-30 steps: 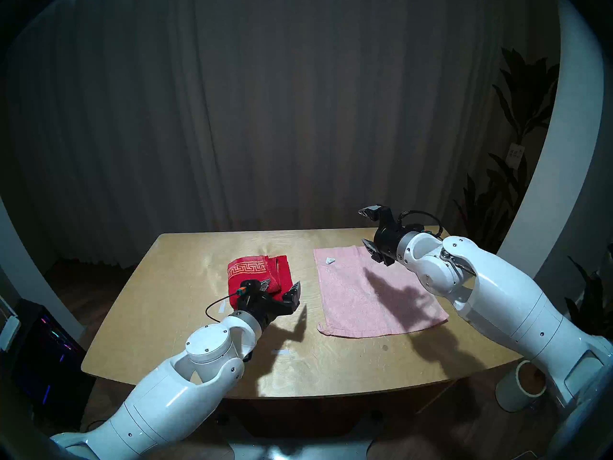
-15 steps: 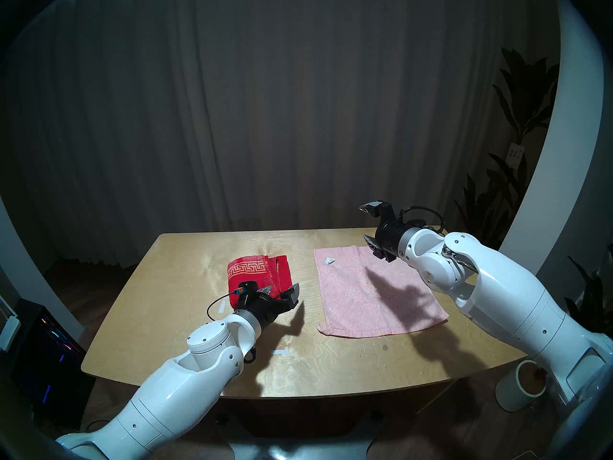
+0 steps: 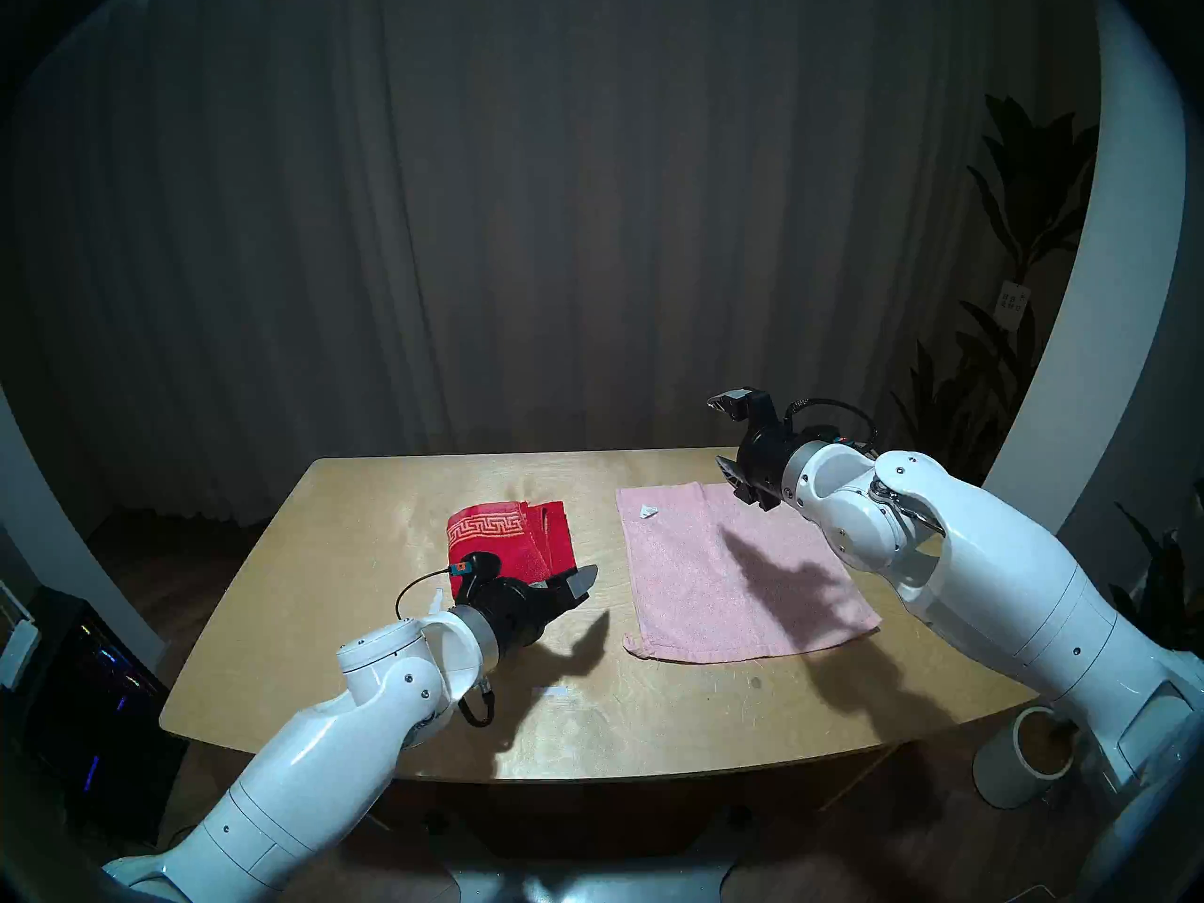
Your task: Fold each towel twice and stack them on table
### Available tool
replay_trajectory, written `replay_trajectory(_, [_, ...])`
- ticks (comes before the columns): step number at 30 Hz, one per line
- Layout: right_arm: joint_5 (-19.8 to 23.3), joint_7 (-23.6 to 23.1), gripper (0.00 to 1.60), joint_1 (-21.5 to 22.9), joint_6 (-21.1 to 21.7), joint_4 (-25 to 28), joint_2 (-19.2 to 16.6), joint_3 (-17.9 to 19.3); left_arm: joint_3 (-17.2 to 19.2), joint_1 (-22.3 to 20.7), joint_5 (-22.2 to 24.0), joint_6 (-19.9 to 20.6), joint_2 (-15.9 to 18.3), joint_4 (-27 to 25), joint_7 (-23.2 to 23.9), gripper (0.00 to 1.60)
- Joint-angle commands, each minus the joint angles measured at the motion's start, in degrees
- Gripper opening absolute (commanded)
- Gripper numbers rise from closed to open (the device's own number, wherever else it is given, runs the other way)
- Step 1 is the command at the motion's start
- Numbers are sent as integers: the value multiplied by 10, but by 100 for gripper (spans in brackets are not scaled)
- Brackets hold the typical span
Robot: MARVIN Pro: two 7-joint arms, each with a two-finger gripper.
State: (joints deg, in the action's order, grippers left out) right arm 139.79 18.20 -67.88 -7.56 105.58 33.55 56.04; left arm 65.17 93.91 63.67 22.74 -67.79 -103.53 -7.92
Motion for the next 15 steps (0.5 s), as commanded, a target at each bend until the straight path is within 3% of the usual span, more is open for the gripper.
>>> replay_trajectory(1, [33,16,160,-13,-25,24,-5,15,34,24,20,-21,-5,-50,-20,160])
replay_trajectory(7, [105,31,160,-59,-57,51,-20,36,91,60,98,-37,-25,-85,-7,160])
replay_trajectory(15, [159,10,160,-123,-94,106,-68,64,108,83,216,-4,-60,-94,-2,160])
